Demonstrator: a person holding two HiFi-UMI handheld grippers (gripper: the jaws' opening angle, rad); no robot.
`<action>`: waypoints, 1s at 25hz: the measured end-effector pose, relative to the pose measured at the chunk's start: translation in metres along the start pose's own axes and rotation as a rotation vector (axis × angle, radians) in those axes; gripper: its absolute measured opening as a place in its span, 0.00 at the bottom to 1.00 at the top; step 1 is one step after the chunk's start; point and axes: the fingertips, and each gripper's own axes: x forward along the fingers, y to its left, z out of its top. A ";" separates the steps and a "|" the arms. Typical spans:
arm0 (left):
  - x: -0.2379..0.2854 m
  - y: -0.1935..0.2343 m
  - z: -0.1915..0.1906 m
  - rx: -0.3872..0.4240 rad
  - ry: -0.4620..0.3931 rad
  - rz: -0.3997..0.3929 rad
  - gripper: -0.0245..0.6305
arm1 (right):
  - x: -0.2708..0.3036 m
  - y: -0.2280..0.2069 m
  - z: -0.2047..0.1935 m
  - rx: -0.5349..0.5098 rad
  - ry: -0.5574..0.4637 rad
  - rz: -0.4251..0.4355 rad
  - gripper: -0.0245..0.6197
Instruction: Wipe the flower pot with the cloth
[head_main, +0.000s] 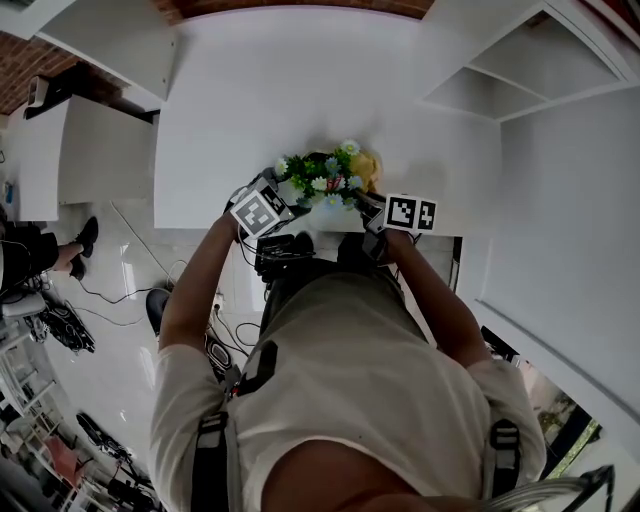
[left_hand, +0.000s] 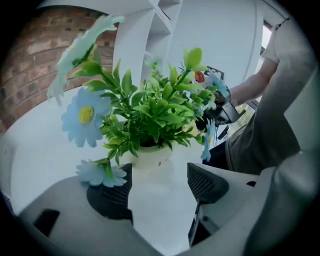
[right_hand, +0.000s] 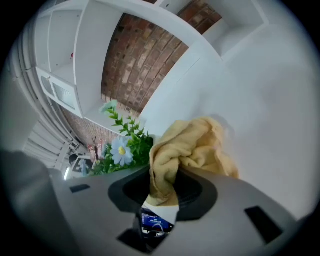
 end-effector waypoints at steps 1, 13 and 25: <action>0.001 -0.004 -0.004 0.003 0.014 0.014 0.57 | -0.001 -0.003 0.006 -0.006 -0.012 -0.011 0.24; 0.020 -0.014 -0.010 -0.216 -0.058 0.159 0.46 | 0.012 0.008 -0.038 -0.130 0.096 -0.088 0.24; -0.036 0.030 -0.024 -0.023 0.043 0.118 0.55 | 0.014 0.016 -0.039 -0.115 0.115 -0.037 0.24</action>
